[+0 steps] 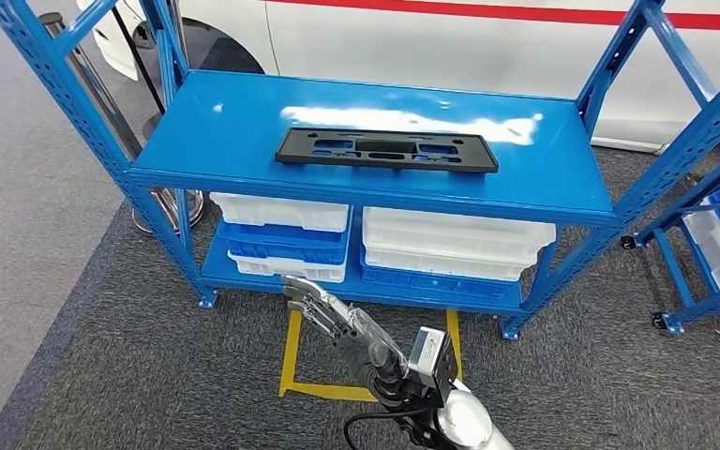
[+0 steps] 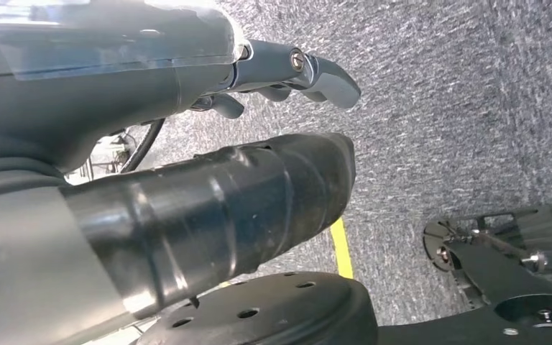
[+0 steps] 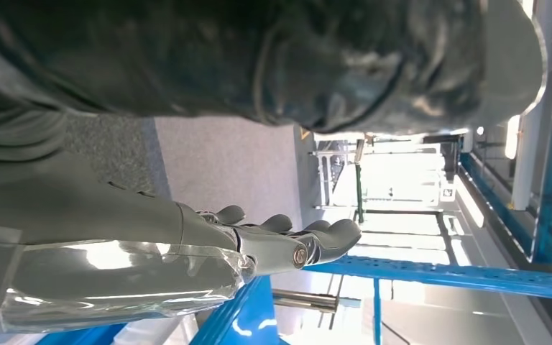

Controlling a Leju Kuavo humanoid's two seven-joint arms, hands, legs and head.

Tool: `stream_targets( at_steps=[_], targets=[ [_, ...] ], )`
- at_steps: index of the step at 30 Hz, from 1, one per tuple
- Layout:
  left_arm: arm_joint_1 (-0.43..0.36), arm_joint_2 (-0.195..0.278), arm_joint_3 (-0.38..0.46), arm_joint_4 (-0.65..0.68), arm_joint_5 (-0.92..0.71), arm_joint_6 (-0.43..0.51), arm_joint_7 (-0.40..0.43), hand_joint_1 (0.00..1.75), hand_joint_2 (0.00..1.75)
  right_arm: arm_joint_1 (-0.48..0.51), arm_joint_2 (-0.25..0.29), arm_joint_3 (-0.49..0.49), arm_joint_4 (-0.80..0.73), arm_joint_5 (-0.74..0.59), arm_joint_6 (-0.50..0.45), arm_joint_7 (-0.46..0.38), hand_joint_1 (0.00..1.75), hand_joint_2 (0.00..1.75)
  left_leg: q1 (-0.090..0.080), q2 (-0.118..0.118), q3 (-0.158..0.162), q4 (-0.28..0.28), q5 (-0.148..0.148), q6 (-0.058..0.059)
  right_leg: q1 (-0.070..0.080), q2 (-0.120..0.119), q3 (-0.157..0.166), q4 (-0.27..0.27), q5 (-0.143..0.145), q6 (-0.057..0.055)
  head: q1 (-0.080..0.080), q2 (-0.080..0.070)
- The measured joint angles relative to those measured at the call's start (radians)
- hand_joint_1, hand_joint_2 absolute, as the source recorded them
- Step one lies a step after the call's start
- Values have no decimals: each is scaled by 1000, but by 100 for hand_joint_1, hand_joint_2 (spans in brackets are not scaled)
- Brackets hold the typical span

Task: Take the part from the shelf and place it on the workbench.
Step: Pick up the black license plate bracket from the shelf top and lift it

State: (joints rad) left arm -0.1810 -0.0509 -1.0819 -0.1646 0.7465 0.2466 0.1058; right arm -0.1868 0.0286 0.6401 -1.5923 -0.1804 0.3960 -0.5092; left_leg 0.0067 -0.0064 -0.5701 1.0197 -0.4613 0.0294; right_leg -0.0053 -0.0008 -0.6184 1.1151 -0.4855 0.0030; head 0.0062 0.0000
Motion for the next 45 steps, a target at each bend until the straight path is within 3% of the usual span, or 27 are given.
stream_targets(
  at_steps=[2, 6, 8, 10, 11, 12, 13, 15, 17, 20, 22, 25, 26, 27, 28, 30, 31, 32, 34, 37, 38, 40, 41, 42, 43, 45],
  targets=[
    [-1, -1, 0, 0, 0, -1, -1, 0, 0, -4, 0, 0, 0, 0, 1, 0, 0, 0, -1, 0, -2, 0, 0, -7, 8, 0, 35, -78, 18, -10, 0, 0],
    [-2, -2, 0, 0, 0, -1, -2, 0, 0, -6, 1, 0, -3, 0, 3, 0, 0, 0, -1, 1, -2, 6, -12, -27, 2, 1, 46, -103, 25, -22, 0, 0],
    [-3, -2, 0, 0, 0, -1, -2, 0, 0, -7, 1, 1, -3, 0, 3, 0, 0, 0, 1, 1, -35, 84, -62, -35, -4, -2, 53, -114, 30, -28, -1, 0],
    [-1, -2, -1, 0, 0, -1, -2, 0, 0, -7, 1, 3, -3, 0, 4, 0, 0, 0, 4, 2, -96, 215, -119, -42, -4, -4, 54, -114, 29, -31, -1, 0],
    [0, -2, -1, 0, 0, -2, -2, 0, 0, -6, 1, 5, -3, 0, 5, 0, 0, 0, 5, 2, -117, 255, -126, -45, -3, -4, 54, -113, 27, -32, -1, 0],
    [1, -2, -1, 0, 0, -2, -2, 0, 0, -6, 1, 7, -3, 0, 5, 0, 0, 0, 6, 2, -120, 257, -113, -47, -4, -3, 55, -112, 26, -31, -1, 0],
    [1, -1, -1, 0, 0, -2, -2, 0, 0, -6, 1, 9, -3, 0, 6, 0, 0, 0, 7, 2, -104, 218, -81, -47, -4, -2, 57, -110, 23, -30, -1, 0],
    [0, 0, -1, 0, 0, -2, -2, 0, 0, -6, 1, 12, -3, 0, 7, 0, 0, 0, 8, 3, -41, 83, -15, -47, -3, 0, 60, -103, 15, -23, -1, 0],
    [-2, 0, -2, 0, 0, -3, -3, 0, 0, -7, 1, 14, -3, 0, 8, 0, 0, 0, 6, 1, -6, 6, 5, -38, 0, 1, 57, -94, 9, -14, -1, 0],
    [-1, 0, -2, 0, 0, -4, -4, 0, 0, -7, 1, 16, -3, 0, 12, 0, 0, 0, 5, 0, -4, -3, 2, -19, 1, 2, 53, -89, 4, 0, -1, 0],
    [-1, 0, -3, 0, 1, -4, -4, 0, 0, -8, 1, 16, -3, -1, 13, -1, 0, 0, 7, 0, 1, -9, 3, -6, -2, 1, 34, -45, -24, 10, -1, 0],
    [-2, 0, -5, 0, 1, -4, -4, 0, 0, -6, 0, 16, -3, -2, 14, -2, 0, 0, 6, 1, 4, -10, -1, 5, -4, 1, -64, 141, -101, 17, -1, 0],
    [-2, 0, -6, 0, 1, -4, -4, 0, 0, -5, -1, 16, -3, -3, 14, -2, 0, 0, 5, 1, 5, -9, -3, 7, -5, 1, -92, 185, -107, 18, -1, 0],
    [-1, 1, -8, 0, 1, -4, -4, 0, 0, -5, -2, 16, -3, -3, 15, -2, 0, 0, 4, 1, 7, -8, -5, 7, -5, 1, -103, 194, -94, 16, -1, 0],
    [-1, 0, -10, 0, 1, -4, -4, 0, 0, -5, -3, 16, -3, -3, 15, -2, 0, 0, 3, 0, 11, -8, -8, 7, -5, 1, -94, 163, -62, 13, -1, 0],
    [-1, 0, -13, 0, 1, -4, -4, 0, 0, -6, -3, 16, -3, -3, 15, -3, 0, 0, 2, -2, 22, -8, -16, 3, 0, 1, -36, 30, 14, 0, -1, 0],
    [-2, -1, -14, 0, 1, -4, -4, 0, 0, -7, -3, 16, -3, -3, 15, -3, 0, 0, 1, -3, 25, -7, -20, 0, 4, 1, -9, -30, 36, -7, -1, 0],
    [-2, -2, -15, 0, 1, -4, -4, 0, 0, -7, -3, 16, -3, -3, 15, -3, 0, 0, 1, -2, 26, -8, -22, -4, 8, 1, 7, -67, 43, -12, -1, 0],
    [-2, -2, -16, 0, 2, -4, -4, 0, 0, -8, -3, 16, -3, -4, 15, -4, 0, 0, 2, 0, 25, -10, -25, -15, 13, 2, 13, -86, 38, -17, 0, 0],
    [-4, -2, -17, 0, 3, -3, -5, 0, 0, -8, -2, 17, -5, -5, 15, -5, 0, 0, 2, 1, 16, 21, -50, -29, 2, 2, 31, -106, 39, -28, -1, 0],
    [-5, -2, -17, 0, 3, -2, -5, 0, 0, -8, -2, 17, -6, -6, 16, -5, 0, 0, 2, 1, -5, 65, -73, -32, -1, 0, 39, -112, 38, -33, -2, 0],
    [-4, -2, -18, 0, 3, -2, -5, 0, 0, -8, -2, 18, -6, -6, 16, -5, 0, 0, 5, 1, -76, 196, -123, -39, 0, -3, 47, -114, 32, -39, -2, 0],
    [-2, -2, -18, 0, 3, -2, -5, 0, 0, -7, -2, 19, -5, -6, 16, -5, 0, 0, 6, 2, -108, 247, -133, -43, 0, -2, 51, -113, 28, -40, -2, 0],
    [-1, -2, -18, 0, 3, -2, -5, 0, 0, -7, -2, 19, -5, -6, 16, -5, 0, 0, 8, 2, -126, 266, -124, -46, 0, -1, 55, -112, 24, -39, -2, 0],
    [0, -2, -18, 0, 4, -2, -4, 0, 0, -6, -2, 20, -5, -6, 16, -5, 0, 0, 9, 2, -125, 246, -94, -48, -1, 0, 60, -111, 19, -38, -3, 0],
    [0, -1, -18, 0, 4, -2, -4, 0, 0, -6, -2, 22, -5, -6, 16, -5, 0, 0, 12, 3, -79, 124, -13, -49, -2, 2, 72, -106, 5, -32, -2, 0]
  ],
)
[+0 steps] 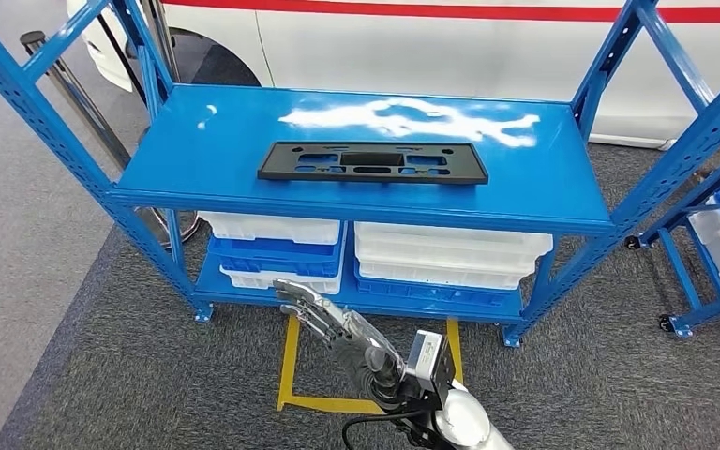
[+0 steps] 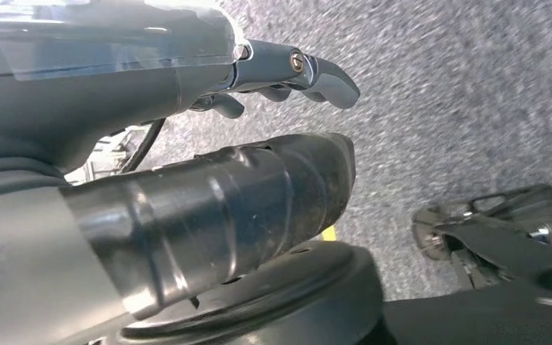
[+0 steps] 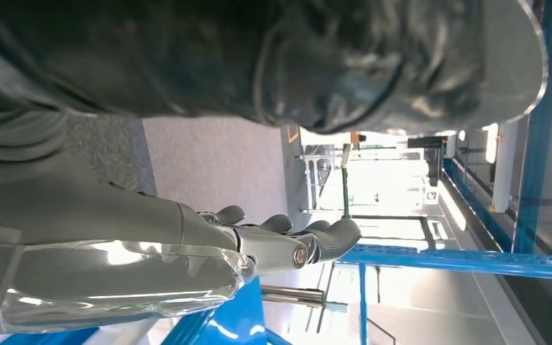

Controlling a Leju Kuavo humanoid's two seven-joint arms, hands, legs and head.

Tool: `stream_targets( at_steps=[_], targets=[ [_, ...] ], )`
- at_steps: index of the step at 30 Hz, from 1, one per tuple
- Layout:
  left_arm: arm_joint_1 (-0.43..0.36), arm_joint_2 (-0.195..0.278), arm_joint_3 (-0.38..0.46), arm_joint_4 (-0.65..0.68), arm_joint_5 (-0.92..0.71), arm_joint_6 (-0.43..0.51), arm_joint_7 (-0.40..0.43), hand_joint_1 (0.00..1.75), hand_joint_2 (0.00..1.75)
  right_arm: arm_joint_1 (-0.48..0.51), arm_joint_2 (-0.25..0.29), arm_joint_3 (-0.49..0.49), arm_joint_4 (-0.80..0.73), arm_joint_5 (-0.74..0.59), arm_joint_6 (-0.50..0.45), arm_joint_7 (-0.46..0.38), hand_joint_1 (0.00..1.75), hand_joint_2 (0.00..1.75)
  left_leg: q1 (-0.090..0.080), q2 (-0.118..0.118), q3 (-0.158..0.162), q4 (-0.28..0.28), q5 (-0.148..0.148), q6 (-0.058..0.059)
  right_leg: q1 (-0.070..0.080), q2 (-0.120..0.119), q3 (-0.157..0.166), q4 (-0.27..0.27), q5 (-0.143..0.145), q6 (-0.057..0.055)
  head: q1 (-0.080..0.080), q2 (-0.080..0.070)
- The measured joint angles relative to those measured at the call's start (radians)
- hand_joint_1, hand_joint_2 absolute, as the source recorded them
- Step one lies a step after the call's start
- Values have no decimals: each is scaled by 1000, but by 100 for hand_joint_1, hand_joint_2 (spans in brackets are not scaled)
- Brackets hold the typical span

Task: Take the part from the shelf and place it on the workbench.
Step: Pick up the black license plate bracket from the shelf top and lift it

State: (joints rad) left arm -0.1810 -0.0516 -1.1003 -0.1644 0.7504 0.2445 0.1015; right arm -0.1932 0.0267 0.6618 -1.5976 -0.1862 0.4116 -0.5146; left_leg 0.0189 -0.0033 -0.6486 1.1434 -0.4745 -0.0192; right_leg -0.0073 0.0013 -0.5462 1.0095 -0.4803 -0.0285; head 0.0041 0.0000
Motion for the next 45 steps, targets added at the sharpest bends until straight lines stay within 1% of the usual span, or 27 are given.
stream_targets(
  at_steps=[2, 7, 8, 10, 11, 12, 13, 14, 16, 17, 19, 21, 23, 26, 27, 28, 29, 31, 32, 33, 36, 38, 41, 42, 43, 44, 45],
  targets=[
    [-2, 1, 0, 0, 0, 0, 0, 0, 0, -1, 0, 1, 0, 0, 0, 0, 0, 0, -1, 0, 42, -97, 35, 6, 3, 1, 2, 9, -12, 11, -1, 0],
    [-2, 1, -1, 0, 0, 0, 0, 0, 0, -2, 0, 2, -1, 0, 0, 0, 0, 0, -2, -3, 56, -124, 25, 37, 4, 1, -9, 37, -37, 34, -1, 0],
    [-3, 1, -1, 0, 0, 0, 0, 0, 0, -3, 0, 2, -1, 0, 0, 0, 0, 0, 0, -3, 60, -127, 23, 43, 2, 0, -29, 78, -58, 39, -1, 0],
    [-5, 1, -1, 0, 0, -1, 0, 0, 0, -2, -1, 2, -1, 0, 0, -1, 0, 0, 0, -2, 66, -127, 17, 51, 0, 0, -102, 210, -109, 45, -1, 0],
    [-5, 0, -1, 0, 0, -1, 0, 0, 0, 0, -1, 2, -1, 0, 0, -1, 0, 0, 0, -2, 69, -127, 13, 52, 0, 0, -140, 271, -125, 46, -1, 0],
    [-4, 0, -1, 0, 0, -2, 0, 0, 0, 1, -2, 2, 0, 0, 0, -1, 0, 0, -1, -2, 74, -127, 9, 52, 0, 0, -166, 303, -122, 47, -1, 0],
    [-3, 0, -1, 0, 0, -2, 0, 0, 0, 2, -2, 2, 0, 0, 0, -1, 0, 0, -1, -3, 81, -127, 4, 51, 0, 0, -171, 294, -97, 45, -1, 0],
    [-2, 0, -1, 0, 0, -2, 0, 0, 0, 2, -2, 2, 0, 0, 0, -1, 0, 0, -1, -4, 90, -127, -2, 50, 0, -1, -156, 244, -54, 42, -1, 0],
    [-3, 0, -1, 0, 0, -2, 0, 0, 0, 1, -2, 2, 0, 0, 0, -1, 0, 0, -2, -6, 106, -128, -14, 43, 4, 0, -102, 108, 24, 32, -1, 0],
    [-3, 0, -1, 0, 0, -2, 0, 0, 0, 0, -2, 2, 0, 0, 0, -1, 0, 0, -3, -6, 109, -128, -18, 38, 8, -1, -80, 58, 40, 27, 0, 0],
    [-4, -1, -1, 0, 0, -2, 0, 0, 0, 0, -2, 2, 0, 0, 0, -1, 0, 0, -5, -5, 112, -132, -22, 28, 14, 1, -67, 29, 35, 22, 0, 0],
    [-5, -1, -1, 0, 0, -2, 0, 0, 0, 0, -2, 2, -1, 0, 0, -1, 0, 0, -5, -3, 116, -134, -28, 18, 9, 4, -60, 18, 32, 16, -1, 0],
    [-7, -1, -1, 0, 0, -1, 0, 0, 0, -1, -1, 2, -1, 0, 0, -2, 0, 0, -6, -2, 98, -85, -56, 10, 2, 2, -45, 6, 29, 6, -1, 0],
    [-6, -1, -1, 0, 0, -1, 0, 0, 0, -1, -1, 3, -1, 0, 0, -3, 0, 0, -5, -2, -10, 109, -126, 3, 3, -3, -28, 3, 18, -5, -1, 0],
    [-4, -1, -1, 0, 0, -1, 0, 0, 0, 0, -1, 3, 0, 0, 1, -3, 0, 0, -5, -2, -41, 152, -129, 2, 4, -2, -23, 3, 13, -6, -1, 0],
    [-2, -1, -1, 0, 0, -1, 0, 0, 0, 0, -1, 4, 0, 0, 1, -3, 0, 0, -5, -2, -53, 155, -109, 2, 4, -1, -16, 4, 8, -7, -1, 0],
    [-1, -1, -1, 0, 0, -1, 0, 0, 0, 0, -1, 4, 0, 0, 1, -3, 0, 0, -5, -2, -47, 120, -71, 2, 4, 0, -8, 5, 2, -6, -1, 0],
    [-1, 0, -1, 1, 0, -1, 0, 0, 0, 0, -1, 5, 0, 0, 1, -3, 0, 0, -6, -1, 3, -14, 14, 8, 6, 2, 7, 8, -13, 0, -1, 0],
    [-2, 0, -1, 1, 0, -1, 0, 0, 0, 0, -1, 5, 0, 0, 1, -3, 0, 0, -8, -1, 26, -70, 35, 13, 8, 3, 10, 11, -19, 5, 0, 0],
    [-4, 0, -1, 1, 0, -1, 0, 0, 0, -1, -1, 5, 0, 0, 1, -3, 0, 0, -10, -1, 40, -103, 41, 17, 9, 3, 11, 12, -24, 9, 0, 0],
    [-4, 0, -1, 1, 0, -1, 0, 0, 0, -2, -1, 6, -1, 0, 1, -3, 0, 0, -9, -3, 48, -122, 31, 32, 11, 2, 12, 12, -32, 24, 0, 0],
    [-4, 0, -1, 2, 0, -1, 0, 0, 0, -3, -1, 6, -2, 0, 1, -3, 0, 0, -4, -3, 57, -130, 29, 42, 9, 1, -6, 54, -56, 35, 0, 0],
    [-6, 0, -1, 2, 0, -2, 0, 0, 0, -2, -2, 6, -3, 0, 1, -4, 0, 0, -4, -2, 68, -133, 20, 53, 2, 1, -111, 241, -128, 49, 0, 0],
    [-5, 0, -1, 2, 0, -2, 0, 0, 0, -1, -2, 6, -2, 0, 1, -3, 0, 0, -4, -2, 73, -133, 15, 54, 0, 1, -144, 288, -134, 52, 0, 0],
    [-4, 0, -1, 2, 0, -2, 0, 0, 0, 0, -2, 6, -2, 0, 1, -3, 0, 0, -4, -3, 79, -132, 11, 54, -2, 1, -161, 300, -118, 53, 0, 0],
    [-3, 0, -1, 2, 0, -2, 0, 0, 0, 0, -2, 7, -2, 0, 1, -3, 0, 0, -4, -3, 87, -132, 5, 52, -4, 1, -158, 272, -83, 52, 0, 0],
    [-3, 0, -1, 2, 0, -2, 0, 0, 0, 0, -2, 7, -2, 0, 1, -3, 0, 0, -4, -4, 97, -132, -1, 50, -5, 0, -136, 209, -35, 50, 0, 0]
  ],
)
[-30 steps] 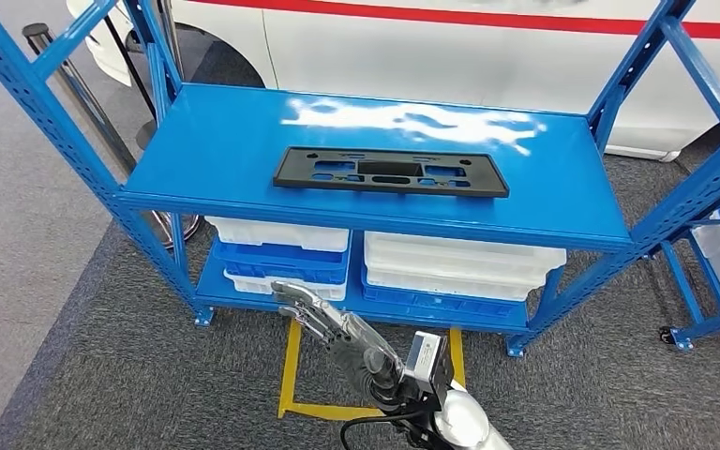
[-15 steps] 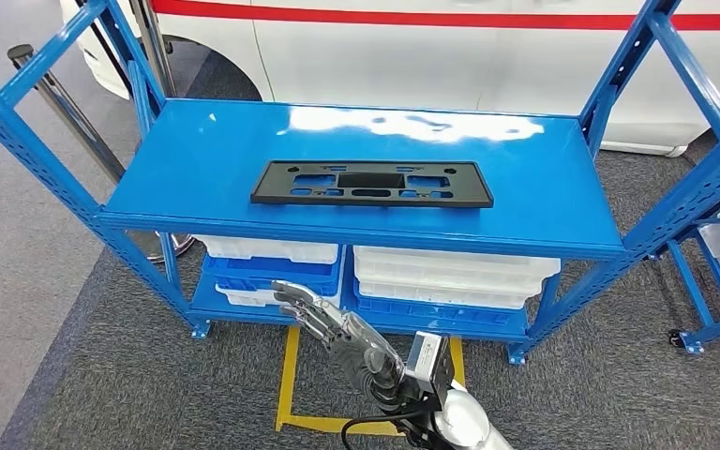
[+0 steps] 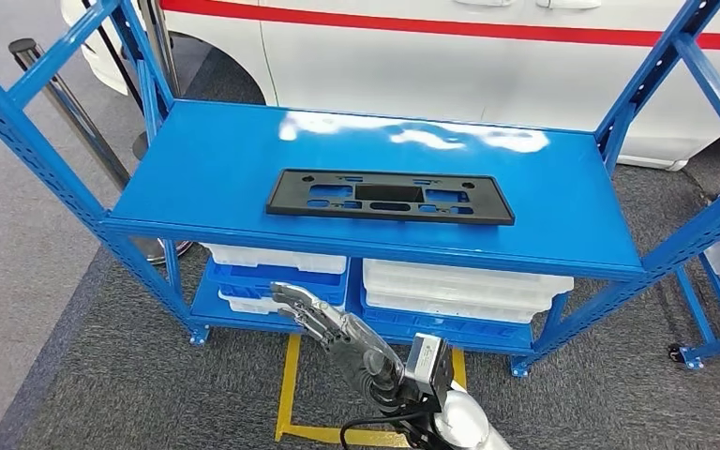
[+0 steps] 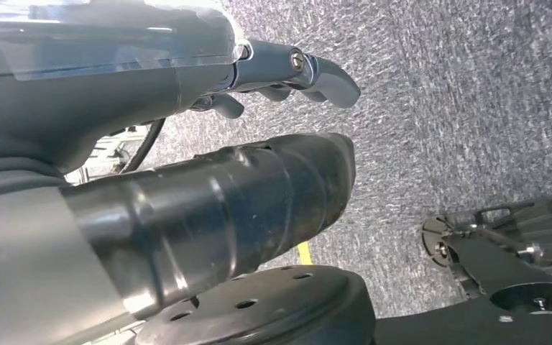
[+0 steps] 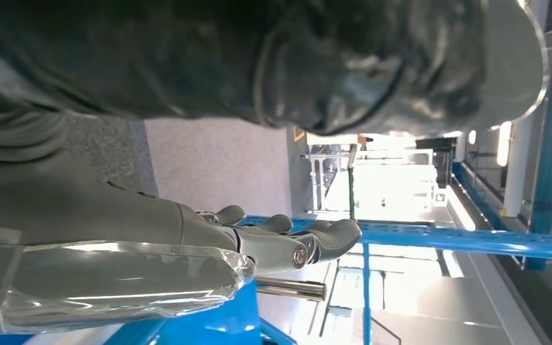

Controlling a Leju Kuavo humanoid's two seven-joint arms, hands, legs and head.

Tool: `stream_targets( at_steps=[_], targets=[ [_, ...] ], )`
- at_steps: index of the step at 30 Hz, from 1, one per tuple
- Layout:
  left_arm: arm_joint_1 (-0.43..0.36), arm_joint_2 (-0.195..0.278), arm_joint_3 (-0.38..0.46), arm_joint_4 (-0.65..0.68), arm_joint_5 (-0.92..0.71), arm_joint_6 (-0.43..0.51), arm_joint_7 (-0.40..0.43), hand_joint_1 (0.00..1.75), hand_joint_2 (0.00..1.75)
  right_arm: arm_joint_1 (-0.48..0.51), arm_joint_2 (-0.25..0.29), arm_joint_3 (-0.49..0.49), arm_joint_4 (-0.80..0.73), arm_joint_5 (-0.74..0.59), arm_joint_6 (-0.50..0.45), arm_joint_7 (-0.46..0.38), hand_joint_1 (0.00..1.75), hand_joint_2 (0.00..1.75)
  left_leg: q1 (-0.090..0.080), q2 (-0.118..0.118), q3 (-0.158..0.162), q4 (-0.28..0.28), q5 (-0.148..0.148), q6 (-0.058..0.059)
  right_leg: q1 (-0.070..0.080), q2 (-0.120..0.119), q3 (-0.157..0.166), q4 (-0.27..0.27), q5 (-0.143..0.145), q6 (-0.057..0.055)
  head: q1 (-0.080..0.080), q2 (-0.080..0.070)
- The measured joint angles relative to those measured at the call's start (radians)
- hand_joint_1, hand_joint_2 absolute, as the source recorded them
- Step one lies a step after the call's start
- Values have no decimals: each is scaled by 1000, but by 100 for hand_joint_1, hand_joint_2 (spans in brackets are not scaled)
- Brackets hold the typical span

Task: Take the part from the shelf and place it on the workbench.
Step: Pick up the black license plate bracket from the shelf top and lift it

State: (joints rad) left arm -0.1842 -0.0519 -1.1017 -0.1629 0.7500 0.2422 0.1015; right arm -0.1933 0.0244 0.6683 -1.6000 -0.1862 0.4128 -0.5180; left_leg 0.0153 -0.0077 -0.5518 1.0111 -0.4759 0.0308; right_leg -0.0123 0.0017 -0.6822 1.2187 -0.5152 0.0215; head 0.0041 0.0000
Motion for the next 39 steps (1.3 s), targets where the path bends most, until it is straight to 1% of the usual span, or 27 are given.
stream_targets(
  at_steps=[1, 2, 3, 5, 8, 9, 11, 12, 13, 14, 15, 16, 17, 18, 20, 23, 25, 27, 28, 29, 30, 31, 32, 33, 34, 37, 39],
  targets=[
    [0, 0, 0, 0, 0, 0, 0, 0, 0, 0, 0, 0, 0, 0, 0, 0, 0, 0, 0, -1, 7, 0, -7, -4, 0, 0, 28, -68, 40, -4, 0, 0],
    [-1, 0, 0, 0, 0, 0, 0, 0, 0, -1, 0, 0, 0, 0, 0, 0, 0, 0, -2, -1, 13, 0, -13, -9, 2, 0, 52, -128, 64, -9, 0, 0],
    [-1, 0, 0, 0, 0, 0, 0, 0, 0, -1, 0, 0, 0, 0, 0, 0, 0, 0, -3, -1, 16, 0, -17, -14, 5, 0, 68, -165, 73, -13, 0, 0],
    [-3, 0, 0, 0, 0, 0, 0, 0, 0, -2, 0, 0, 0, 0, 0, 0, 0, 0, -5, 0, 19, -2, -22, -25, 10, 2, 75, -183, 65, -21, 0, 0],
    [-5, 0, 0, 0, 0, 0, 0, 0, 0, -2, 0, 1, -1, 0, 0, 0, 0, 0, -3, 2, 12, 23, -44, -39, 4, 3, 89, -197, 63, -36, -1, 0],
    [-6, 0, 0, 0, 0, 0, 0, 0, 0, -3, 1, 1, -1, 0, 0, 0, 0, 0, -2, 2, -8, 66, -65, -43, 2, 2, 96, -202, 61, -42, -1, 0],
    [-6, 0, 0, 0, 0, 0, 0, 0, 0, -4, 1, 2, 0, 0, 0, 0, 0, 0, -2, 2, -80, 197, -116, -47, 5, -2, 106, -203, 54, -51, -1, 0],
    [-5, 0, 0, 0, 0, 0, 0, 0, 0, -4, 1, 2, 0, 0, 1, 0, 0, 0, -2, 2, -118, 257, -130, -48, 6, -2, 110, -203, 49, -54, -1, 0],
    [-4, 0, 0, 0, 0, -1, 0, 0, 0, -3, 1, 3, 1, 0, 1, 0, 0, 0, -1, 2, -143, 287, -125, -49, 7, -2, 116, -202, 44, -55, -1, 0],
    [-3, 0, 0, 0, 0, -1, 0, 0, 0, -3, 1, 3, 2, 0, 2, 0, 0, 0, -1, 2, -150, 279, -99, -49, 8, 0, 122, -201, 38, -55, -1, 0],
    [-2, 0, 0, 0, 0, -1, 0, 0, 0, -4, 1, 4, 2, 0, 5, 0, 0, 0, -2, 2, -137, 231, -56, -47, 8, 1, 130, -199, 31, -54, -1, 0],
    [-2, 1, -1, 0, 1, -1, 0, 0, 0, -4, 1, 5, 2, 0, 8, 0, 0, 0, -2, 3, -113, 161, -10, -44, 9, 2, 138, -197, 23, -52, -1, 0],
    [-3, 1, -1, 1, 1, -1, 0, 0, 0, -5, 1, 6, 2, 0, 11, -1, 0, 0, -4, 3, -86, 98, 19, -41, 11, 3, 144, -195, 16, -48, -1, 0],
    [-5, 2, -2, 1, 1, -1, 0, 0, 0, -6, 2, 6, 2, 0, 14, -2, 0, 0, -6, 3, -65, 51, 35, -36, 12, 4, 147, -193, 10, -43, -1, 0],
    [-7, 2, -4, 1, 2, -1, 0, 0, 0, -7, 2, 7, 1, -1, 16, -3, 0, 0, -10, 2, -50, 23, 29, -26, 15, 4, 149, -195, 3, -33, 0, 0],
    [-7, 2, -4, 1, 3, -1, 0, 0, 0, -11, 2, 9, -1, -2, 16, -4, 0, 0, -3, 0, -41, 10, 26, -10, 15, 2, 148, -181, -10, -18, 0, 0],
    [-8, 3, -4, 1, 3, -1, 0, 0, 0, -13, 1, 10, -2, -2, 16, -4, 0, 0, 0, 1, -30, 3, 23, 1, 11, 2, 103, -93, -50, -9, 0, 0],
    [-9, 3, -5, 1, 3, -2, 0, 0, 0, -13, 0, 11, -2, -3, 16, -4, 0, 0, 0, 2, -23, 2, 16, 6, 7, 1, 24, 35, -90, -3, 0, 0],
    [-8, 3, -5, 1, 3, -3, 0, 0, 0, -12, 0, 12, -2, -3, 16, -4, 0, 0, 0, 1, -18, 2, 11, 6, 5, 1, -7, 73, -89, -1, 0, 0],
    [-7, 3, -5, 1, 4, -3, 0, 0, 0, -12, -1, 12, -2, -3, 16, -4, 0, 0, 0, 1, -11, 3, 6, 5, 3, 1, -22, 77, -69, 0, 0, 0],
    [-6, 3, -5, 1, 5, -5, 0, 0, 0, -12, -1, 12, -2, -4, 17, -4, 0, 0, 0, 0, -2, 3, 0, 4, 1, 1, -17, 43, -32, -1, 0, 0],
    [-6, 3, -5, 1, 6, -6, -1, 0, 0, -13, -1, 12, -2, -4, 17, -4, 0, 0, 0, -1, 8, 2, -7, 1, 0, 1, 4, -22, 17, -4, 0, 0],
    [-6, 2, -5, 1, 7, -7, -1, 0, 0, -14, 0, 12, -2, -5, 17, -4, 0, 0, -1, -2, 18, 2, -14, -3, 2, 1, 30, -86, 52, -8, 0, 0],
    [-7, 2, -5, 1, 8, -8, -1, 0, 0, -15, 0, 12, -2, -6, 18, -4, 0, 0, -3, -2, 24, 2, -21, -8, 4, 1, 52, -140, 73, -12, 0, 0],
    [-7, 2, -5, 1, 9, -9, -1, 0, 0, -16, 0, 13, -1, -8, 19, -4, 0, 0, -3, -2, 28, 1, -26, -14, 7, 1, 66, -171, 79, -15, 0, 0],
    [-7, 2, -5, 1, 11, -10, -1, 0, 0, -16, 0, 14, -1, -11, 19, -5, 0, 0, -4, 1, 33, -5, -35, -30, 8, 4, 76, -188, 68, -27, 0, 0],
    [-8, 2, -5, 1, 12, -9, -2, 0, 0, -17, 1, 15, -2, -12, 21, -5, 0, 0, -3, 2, 21, 31, -57, -40, 3, 3, 89, -199, 65, -39, 0, 0]
  ],
)
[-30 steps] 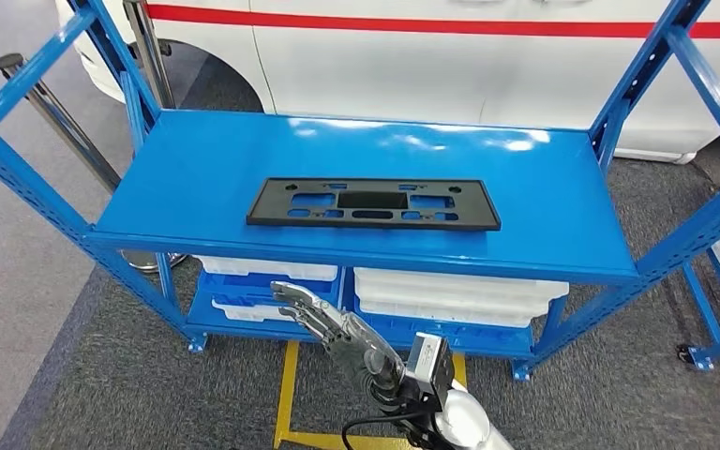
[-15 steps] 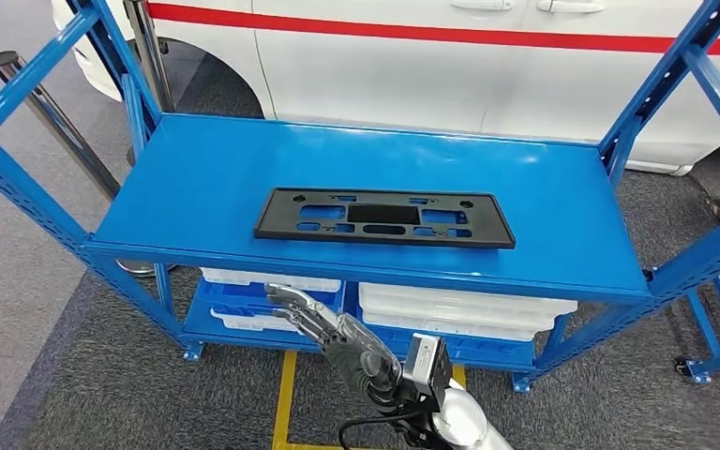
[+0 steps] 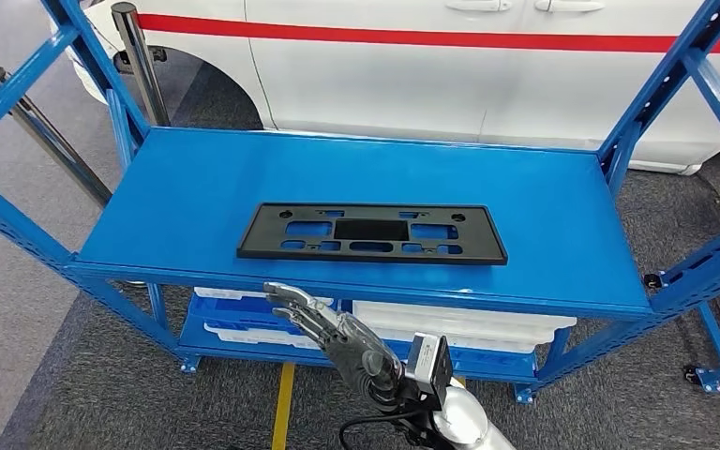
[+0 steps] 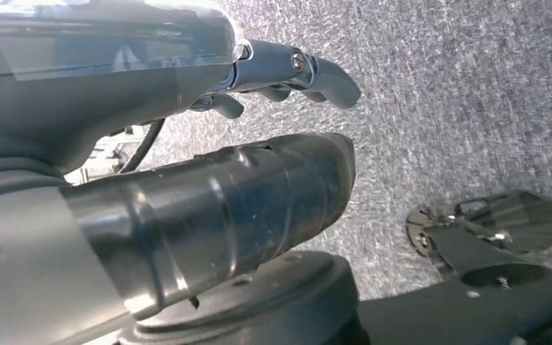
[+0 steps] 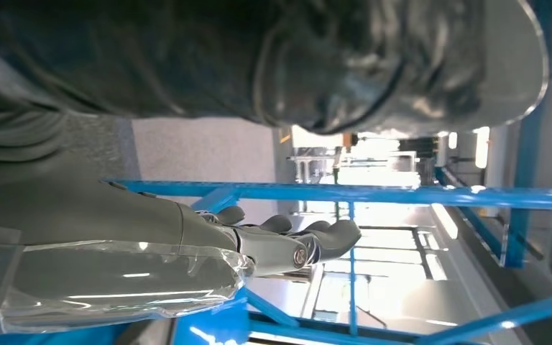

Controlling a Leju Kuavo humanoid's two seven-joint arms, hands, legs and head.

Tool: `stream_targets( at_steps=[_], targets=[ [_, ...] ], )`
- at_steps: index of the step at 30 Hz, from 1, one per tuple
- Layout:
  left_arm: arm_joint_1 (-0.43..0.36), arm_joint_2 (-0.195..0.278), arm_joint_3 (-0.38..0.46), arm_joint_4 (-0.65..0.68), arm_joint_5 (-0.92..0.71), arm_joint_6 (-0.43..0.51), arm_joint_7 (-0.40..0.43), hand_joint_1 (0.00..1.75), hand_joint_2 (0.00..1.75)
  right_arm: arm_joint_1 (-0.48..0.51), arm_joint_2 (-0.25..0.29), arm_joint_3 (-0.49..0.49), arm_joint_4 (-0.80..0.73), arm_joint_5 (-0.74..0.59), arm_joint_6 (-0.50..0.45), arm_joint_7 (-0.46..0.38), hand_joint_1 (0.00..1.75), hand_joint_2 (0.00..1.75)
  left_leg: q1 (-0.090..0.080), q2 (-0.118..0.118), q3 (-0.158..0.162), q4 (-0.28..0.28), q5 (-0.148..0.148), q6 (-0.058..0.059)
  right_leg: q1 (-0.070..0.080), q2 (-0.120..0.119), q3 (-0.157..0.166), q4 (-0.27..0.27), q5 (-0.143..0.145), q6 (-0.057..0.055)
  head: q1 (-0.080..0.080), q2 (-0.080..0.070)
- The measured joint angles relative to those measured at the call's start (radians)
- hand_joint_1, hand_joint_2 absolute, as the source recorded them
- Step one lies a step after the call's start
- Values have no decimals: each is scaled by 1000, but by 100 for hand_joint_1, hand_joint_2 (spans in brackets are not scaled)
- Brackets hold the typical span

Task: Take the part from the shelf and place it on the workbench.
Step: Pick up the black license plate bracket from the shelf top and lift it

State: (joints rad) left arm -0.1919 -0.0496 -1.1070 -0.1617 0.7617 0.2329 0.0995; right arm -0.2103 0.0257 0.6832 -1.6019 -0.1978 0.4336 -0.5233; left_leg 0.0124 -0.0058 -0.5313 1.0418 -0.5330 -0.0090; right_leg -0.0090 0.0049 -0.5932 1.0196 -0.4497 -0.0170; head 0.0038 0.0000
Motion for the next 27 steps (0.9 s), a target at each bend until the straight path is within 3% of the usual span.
stream_targets(
  at_steps=[1, 3, 4, 5, 6, 8, 10, 13, 15, 16, 18, 19, 20, 21, 23, 24, 25, 27],
  targets=[
    [0, 0, 0, 0, 0, 0, -1, 0, 0, 0, 1, 1, 0, 0, 1, 0, 0, 0, 1, 0, -25, 51, -24, -4, -1, -2, 7, -4, -3, -6, 0, 0],
    [3, 0, 0, 0, 1, 0, -2, 0, 0, -1, 1, 3, 1, -1, 3, 0, 0, 0, 2, 0, -104, 189, -76, -10, 1, -5, 18, -4, -12, -14, 0, 0],
    [5, 0, 0, 0, 2, 0, -2, 0, 0, 0, 1, 4, 2, -1, 4, 0, 0, 0, 2, 0, -139, 240, -84, -12, 2, -5, 23, -4, -18, -15, 0, 0],
    [7, 0, 0, 0, 3, 0, -3, 0, 0, 0, 1, 4, 3, -1, 5, 0, 0, 0, 2, 0, -159, 256, -70, -13, 3, -4, 29, -3, -23, -16, 0, 0],
    [9, 0, 0, 0, 3, 0, -3, 0, 0, 0, 1, 5, 4, -1, 6, 0, 0, 0, 2, 0, -160, 231, -35, -13, 3, -2, 37, -2, -30, -15, 0, 0],
    [11, 2, 0, 0, 5, 0, -6, 0, 0, 0, 1, 6, 4, -1, 7, 0, 0, 0, 1, 1, -116, 104, 55, -7, 4, 0, 55, 2, -47, -10, 0, 0],
    [10, 3, 0, 0, 8, 0, -8, 0, 0, -1, 1, 6, 5, -3, 10, 0, 0, 0, -3, 1, -75, 6, 93, 3, 7, 1, 65, 5, -62, 0, 0, 0],
    [10, 3, -1, 0, 11, 2, -9, 0, 0, -1, 1, 6, 5, -5, 13, 0, 0, 0, -3, -1, -65, -14, 85, 19, 10, 0, 68, 1, -71, 14, 0, 0],
    [11, 4, -1, 1, 13, 4, -9, 0, 0, -2, 1, 6, 4, -6, 13, 0, 0, 0, 3, 0, -55, -24, 83, 31, 11, -2, 57, 33, -91, 23, 0, 0],
    [11, 5, -1, 1, 14, 5, -9, 0, 0, -3, 1, 6, 4, -6, 13, -1, 0, 0, 5, 0, -49, -28, 81, 37, 10, -2, 34, 78, -113, 27, 0, 0],
    [11, 5, -1, 1, 15, 8, -10, 0, 0, -2, 0, 6, 5, -6, 13, -1, 0, 0, 5, 1, -40, -29, 73, 44, 6, -2, -45, 214, -157, 33, 1, 0],
    [11, 5, -1, 1, 16, 9, -10, 0, 0, -1, 0, 7, 6, -6, 13, -1, 0, 0, 5, 1, -35, -29, 68, 46, 3, -3, -85, 269, -165, 35, 1, 0],
    [13, 5, -1, 1, 17, 9, -10, 0, 0, 0, 0, 7, 7, -6, 13, -1, 0, 0, 5, 0, -29, -29, 63, 45, 0, -3, -112, 294, -154, 37, 1, 0],
    [14, 5, -2, 1, 17, 9, -10, 0, 0, 0, -1, 7, 8, -6, 13, -1, 0, 0, 6, -1, -21, -28, 57, 44, -2, -3, -118, 277, -122, 38, 1, 0],
    [15, 5, -2, 1, 18, 9, -10, 0, 0, 0, -1, 7, 10, -7, 13, -1, 0, 0, 6, -3, -2, -28, 42, 37, -6, -4, -85, 158, -29, 35, 1, 0],
    [15, 5, -2, 1, 19, 9, -10, 0, 0, 0, -1, 7, 10, -7, 13, -1, 0, 0, 5, -3, 5, -26, 34, 31, -4, -4, -63, 96, 4, 33, 1, 0],
    [14, 5, -2, 1, 19, 9, -10, 0, 0, -1, -1, 7, 11, -8, 13, -1, 0, 44, 3, -4, 9, -26, 28, 25, -2, -4, -46, 54, 19, 29, 0, 0],
    [13, 5, -2, 1, 20, 9, -10, 0, 0, -1, 0, 7, 12, -9, 13, 0, 0, 131, 0, -3, 12, -27, 23, 14, 3, -1, -36, 29, 14, 22, 0, 0]
  ],
)
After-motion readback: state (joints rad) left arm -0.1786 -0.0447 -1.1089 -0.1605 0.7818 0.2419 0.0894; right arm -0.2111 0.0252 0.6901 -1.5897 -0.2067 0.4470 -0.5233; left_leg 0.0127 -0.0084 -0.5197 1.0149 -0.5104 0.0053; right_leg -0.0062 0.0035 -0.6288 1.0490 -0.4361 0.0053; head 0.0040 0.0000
